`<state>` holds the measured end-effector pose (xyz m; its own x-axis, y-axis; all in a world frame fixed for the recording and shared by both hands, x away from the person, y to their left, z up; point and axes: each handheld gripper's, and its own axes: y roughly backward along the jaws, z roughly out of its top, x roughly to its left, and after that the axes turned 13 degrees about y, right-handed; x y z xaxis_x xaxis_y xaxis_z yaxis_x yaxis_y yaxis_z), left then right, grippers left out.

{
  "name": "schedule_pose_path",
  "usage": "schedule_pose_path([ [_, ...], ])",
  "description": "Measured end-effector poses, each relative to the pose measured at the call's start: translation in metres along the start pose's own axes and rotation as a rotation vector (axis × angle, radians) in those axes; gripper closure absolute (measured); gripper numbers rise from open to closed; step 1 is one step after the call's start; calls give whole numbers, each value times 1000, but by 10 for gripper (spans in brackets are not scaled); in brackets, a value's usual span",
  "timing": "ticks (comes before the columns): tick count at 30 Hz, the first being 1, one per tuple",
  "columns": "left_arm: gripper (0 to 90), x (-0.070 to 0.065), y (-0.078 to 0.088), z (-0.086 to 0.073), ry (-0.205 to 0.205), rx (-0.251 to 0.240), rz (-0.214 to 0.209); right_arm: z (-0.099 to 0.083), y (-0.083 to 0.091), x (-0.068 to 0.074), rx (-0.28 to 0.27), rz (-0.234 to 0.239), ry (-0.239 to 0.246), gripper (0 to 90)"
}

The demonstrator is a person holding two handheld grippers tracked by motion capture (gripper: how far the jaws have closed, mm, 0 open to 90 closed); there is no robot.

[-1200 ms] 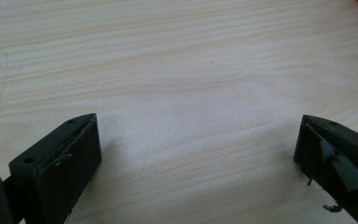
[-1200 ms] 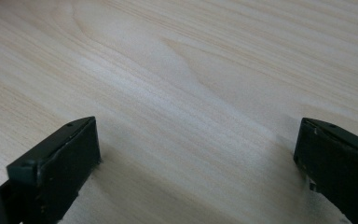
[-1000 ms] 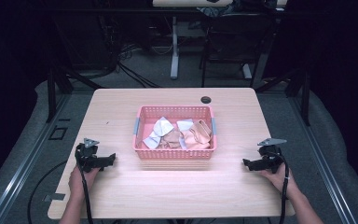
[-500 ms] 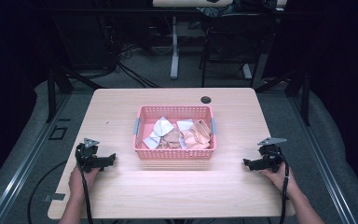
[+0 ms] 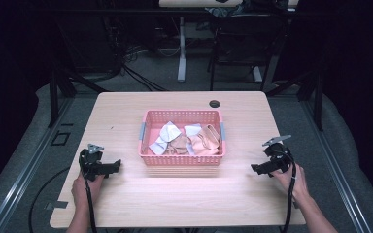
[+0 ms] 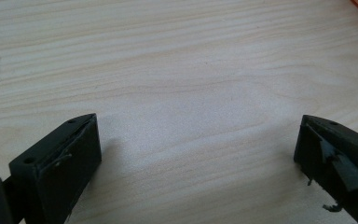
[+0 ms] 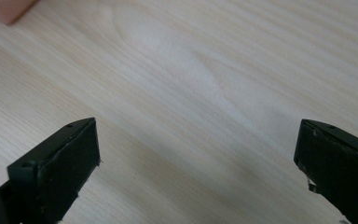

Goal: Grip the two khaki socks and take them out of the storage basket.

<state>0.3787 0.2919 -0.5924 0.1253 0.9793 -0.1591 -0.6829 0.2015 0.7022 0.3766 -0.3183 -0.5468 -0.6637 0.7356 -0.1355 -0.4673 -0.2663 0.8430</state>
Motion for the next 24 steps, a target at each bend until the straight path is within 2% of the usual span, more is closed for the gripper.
schedule_pose_path([
  [5,4,0,0,0,-3,4,2,15,4,1,14,23,-27,0],
  [8,4,0,0,0,-3,5,2,20,5,2,23,20,-18,0],
  [10,5,0,0,0,-4,6,3,27,9,2,11,63,-21,0],
  [12,5,-1,0,0,-5,4,0,30,10,1,10,63,-21,0],
  [13,4,-1,0,0,-6,3,0,36,11,1,-13,72,-33,0],
  [14,4,-1,0,0,-6,3,0,36,11,1,-13,72,-33,0],
  [18,4,-2,0,0,-1,4,4,57,22,-2,-22,54,-7,7],
  [20,4,-2,-1,0,0,4,1,62,25,-2,-30,66,-15,11],
  [22,4,-2,-1,1,-4,3,1,70,32,-4,-34,52,-7,14],
  [23,4,-2,-1,0,-3,4,1,75,35,-5,-28,67,-1,14],
  [24,4,-2,-1,0,-3,3,1,83,39,-4,-38,53,0,15],
])
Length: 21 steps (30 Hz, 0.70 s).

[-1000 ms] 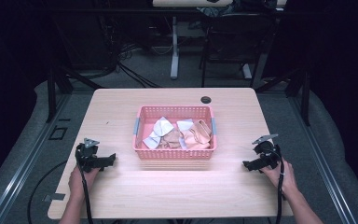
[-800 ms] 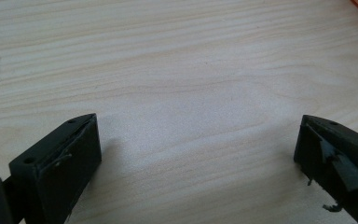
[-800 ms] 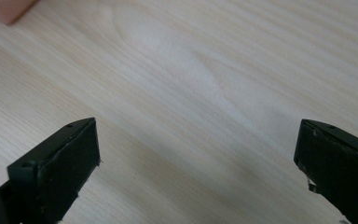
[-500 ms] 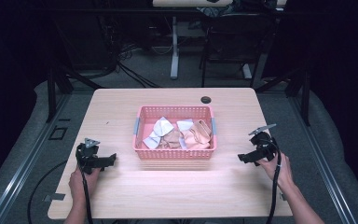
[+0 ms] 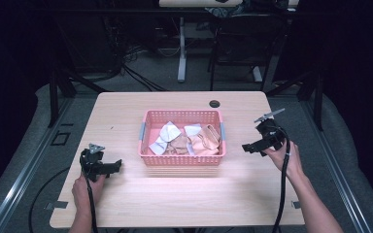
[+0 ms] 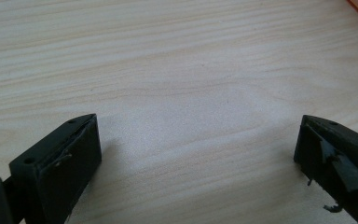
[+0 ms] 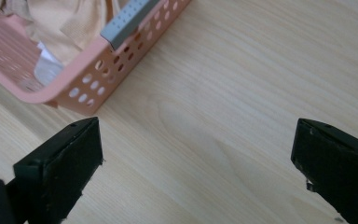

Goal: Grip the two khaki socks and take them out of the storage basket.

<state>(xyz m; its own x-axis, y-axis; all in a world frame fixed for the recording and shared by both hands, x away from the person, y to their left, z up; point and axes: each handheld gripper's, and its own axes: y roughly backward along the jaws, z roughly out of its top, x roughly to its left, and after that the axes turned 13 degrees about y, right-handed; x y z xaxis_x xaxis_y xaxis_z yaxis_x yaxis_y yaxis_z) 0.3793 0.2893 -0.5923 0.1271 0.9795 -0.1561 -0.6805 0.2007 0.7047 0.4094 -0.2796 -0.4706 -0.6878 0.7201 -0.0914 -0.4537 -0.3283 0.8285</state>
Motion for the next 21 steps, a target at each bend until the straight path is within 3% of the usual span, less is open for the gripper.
schedule_pose_path([
  [9,7,-1,0,0,-1,1,1,43,6,10,37,31,71,39],
  [11,7,-1,0,0,-3,-1,0,59,4,16,41,50,89,28],
  [21,7,-1,0,0,-1,1,0,103,-11,35,56,68,153,40],
])
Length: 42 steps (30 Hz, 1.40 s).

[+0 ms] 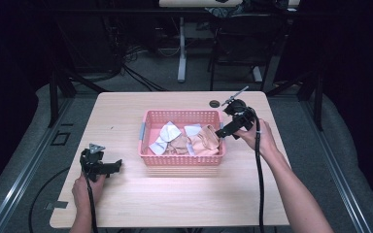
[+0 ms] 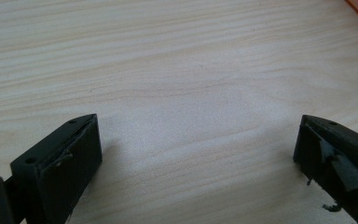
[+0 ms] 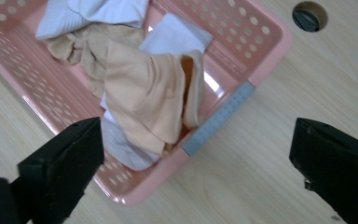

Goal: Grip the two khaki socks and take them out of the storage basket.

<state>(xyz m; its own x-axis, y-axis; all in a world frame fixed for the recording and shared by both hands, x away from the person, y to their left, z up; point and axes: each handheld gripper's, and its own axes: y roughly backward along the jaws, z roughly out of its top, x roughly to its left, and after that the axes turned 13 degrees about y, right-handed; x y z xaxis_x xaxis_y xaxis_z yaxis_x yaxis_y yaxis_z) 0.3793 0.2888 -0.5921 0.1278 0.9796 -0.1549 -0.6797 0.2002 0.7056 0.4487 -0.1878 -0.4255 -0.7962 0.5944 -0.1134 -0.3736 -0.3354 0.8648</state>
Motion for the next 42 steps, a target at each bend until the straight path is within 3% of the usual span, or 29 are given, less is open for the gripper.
schedule_pose_path([
  [3,7,0,0,0,1,-1,-2,18,-12,7,24,12,23,93],
  [7,7,0,0,0,0,0,-1,29,-20,9,39,7,33,149],
  [8,7,0,0,0,0,-1,-2,32,-24,9,49,4,32,191],
  [9,7,0,0,0,1,-1,-2,36,-32,9,61,-2,21,295],
  [10,7,0,0,0,1,-1,-2,36,-32,9,61,-2,21,295],
  [14,7,0,0,0,1,-1,-2,40,-48,7,110,6,15,438],
  [27,8,0,0,0,1,0,-3,46,-75,4,233,-24,-5,573],
  [33,8,0,0,0,0,1,-4,47,-80,4,248,-33,-9,604],
  [42,8,0,0,0,-2,0,-5,47,-85,6,268,-43,-3,761],
])
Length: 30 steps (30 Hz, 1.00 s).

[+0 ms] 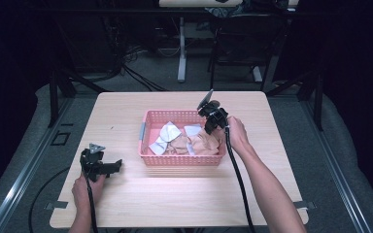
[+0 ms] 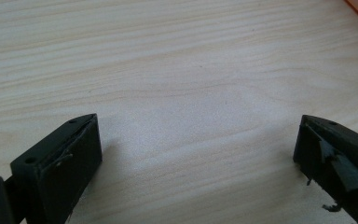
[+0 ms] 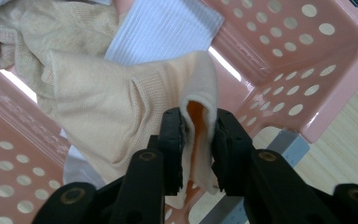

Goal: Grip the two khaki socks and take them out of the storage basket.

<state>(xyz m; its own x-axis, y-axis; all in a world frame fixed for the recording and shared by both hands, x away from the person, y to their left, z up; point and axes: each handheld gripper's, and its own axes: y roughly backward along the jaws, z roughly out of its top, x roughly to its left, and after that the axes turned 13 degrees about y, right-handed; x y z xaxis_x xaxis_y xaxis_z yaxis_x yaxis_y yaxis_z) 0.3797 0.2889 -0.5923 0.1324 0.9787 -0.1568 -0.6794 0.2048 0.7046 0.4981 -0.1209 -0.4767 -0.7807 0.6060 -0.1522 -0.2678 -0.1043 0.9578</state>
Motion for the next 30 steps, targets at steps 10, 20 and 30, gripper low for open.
schedule_pose_path([
  [10,8,0,0,0,-2,-1,1,-3,15,1,-52,22,-14,856],
  [20,9,0,0,0,-2,-1,1,2,46,1,-111,14,5,858],
  [30,10,0,0,0,-2,-2,0,4,69,-5,-161,48,-22,866],
])
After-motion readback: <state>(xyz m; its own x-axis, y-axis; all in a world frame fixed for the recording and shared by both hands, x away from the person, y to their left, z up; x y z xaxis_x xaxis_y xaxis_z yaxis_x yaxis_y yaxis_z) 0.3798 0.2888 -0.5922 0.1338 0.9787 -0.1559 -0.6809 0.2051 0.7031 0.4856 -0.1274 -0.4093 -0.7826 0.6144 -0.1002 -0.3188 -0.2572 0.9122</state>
